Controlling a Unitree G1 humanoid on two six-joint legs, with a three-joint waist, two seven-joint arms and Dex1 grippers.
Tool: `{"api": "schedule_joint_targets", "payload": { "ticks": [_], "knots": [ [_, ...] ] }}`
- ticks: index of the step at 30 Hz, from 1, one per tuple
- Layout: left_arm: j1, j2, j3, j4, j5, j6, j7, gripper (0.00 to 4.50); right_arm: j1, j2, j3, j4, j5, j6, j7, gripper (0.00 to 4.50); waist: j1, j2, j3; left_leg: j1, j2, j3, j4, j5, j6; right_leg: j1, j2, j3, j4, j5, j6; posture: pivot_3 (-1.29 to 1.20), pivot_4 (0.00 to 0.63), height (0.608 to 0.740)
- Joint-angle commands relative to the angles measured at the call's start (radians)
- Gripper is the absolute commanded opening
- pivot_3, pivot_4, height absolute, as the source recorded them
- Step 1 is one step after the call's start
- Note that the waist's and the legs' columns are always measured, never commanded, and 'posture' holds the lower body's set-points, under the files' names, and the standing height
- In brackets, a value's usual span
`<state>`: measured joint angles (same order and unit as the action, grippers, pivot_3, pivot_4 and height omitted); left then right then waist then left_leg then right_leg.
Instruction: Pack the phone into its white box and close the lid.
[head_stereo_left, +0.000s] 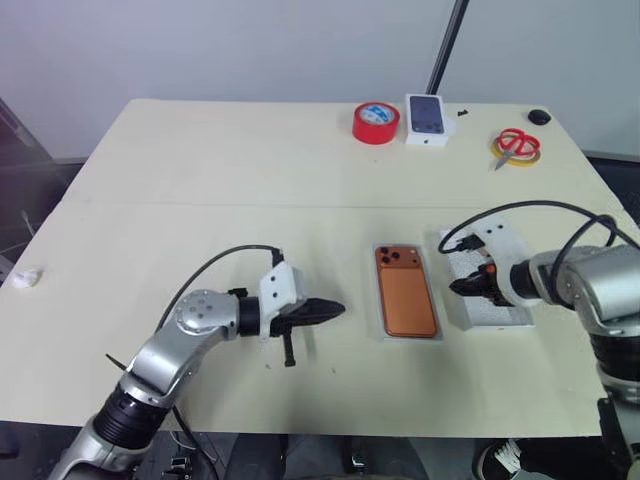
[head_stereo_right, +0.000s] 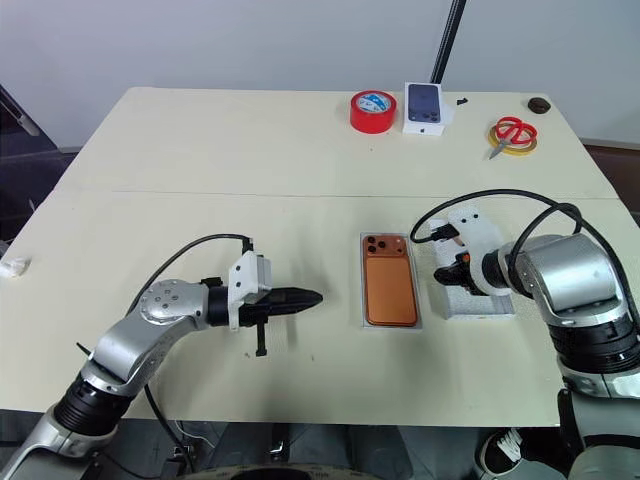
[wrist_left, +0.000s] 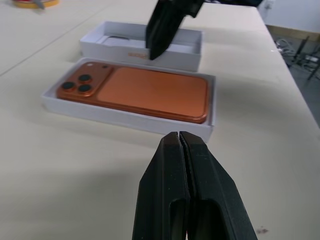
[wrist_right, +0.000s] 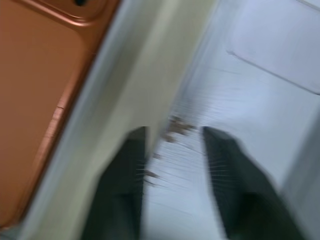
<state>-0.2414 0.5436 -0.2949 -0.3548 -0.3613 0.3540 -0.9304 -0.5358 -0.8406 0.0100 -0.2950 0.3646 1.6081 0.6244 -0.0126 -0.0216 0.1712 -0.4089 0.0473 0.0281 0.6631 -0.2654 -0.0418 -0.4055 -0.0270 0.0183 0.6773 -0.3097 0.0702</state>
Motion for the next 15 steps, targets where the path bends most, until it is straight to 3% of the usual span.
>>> {"api": "schedule_joint_targets", "payload": {
  "ticks": [1, 6, 9, 15],
  "knots": [
    [-0.003, -0.014, 0.010, -0.001, 0.000, -0.027, -0.004, 0.04, -0.010, 0.003, -0.079, 0.023, 0.091, 0.006, -0.077, 0.08, 0.000, 0.000, 0.000, 0.000, 0.000, 0.000, 0.000, 0.000, 0.000, 0.000, 0.000, 0.000, 0.000, 0.000, 0.000, 0.00, 0.150, 0.732],
    [0.004, -0.026, 0.019, 0.016, 0.006, -0.036, 0.000, 0.04, -0.089, 0.009, -0.171, 0.112, 0.293, 0.006, -0.216, 0.08, -0.004, 0.000, 0.000, 0.000, 0.000, 0.000, 0.000, 0.000, 0.000, 0.000, 0.000, 0.000, 0.000, 0.000, 0.000, 0.00, 0.150, 0.732],
    [0.011, -0.027, 0.050, 0.034, 0.000, -0.039, 0.013, 0.04, -0.219, -0.025, -0.219, 0.245, 0.472, 0.006, -0.304, 0.08, -0.007, 0.001, 0.000, 0.000, 0.000, 0.001, 0.000, 0.000, 0.000, -0.002, 0.001, 0.001, 0.002, 0.000, 0.000, 0.00, 0.150, 0.732],
    [-0.015, -0.040, 0.168, 0.152, -0.003, -0.049, 0.076, 0.04, -0.367, -0.072, -0.182, 0.457, 1.199, 0.006, -0.557, 0.08, -0.002, 0.001, 0.001, 0.000, 0.001, 0.002, 0.000, 0.000, 0.001, -0.003, 0.002, 0.002, 0.003, 0.000, 0.000, 0.00, 0.150, 0.732]
  ]
}}
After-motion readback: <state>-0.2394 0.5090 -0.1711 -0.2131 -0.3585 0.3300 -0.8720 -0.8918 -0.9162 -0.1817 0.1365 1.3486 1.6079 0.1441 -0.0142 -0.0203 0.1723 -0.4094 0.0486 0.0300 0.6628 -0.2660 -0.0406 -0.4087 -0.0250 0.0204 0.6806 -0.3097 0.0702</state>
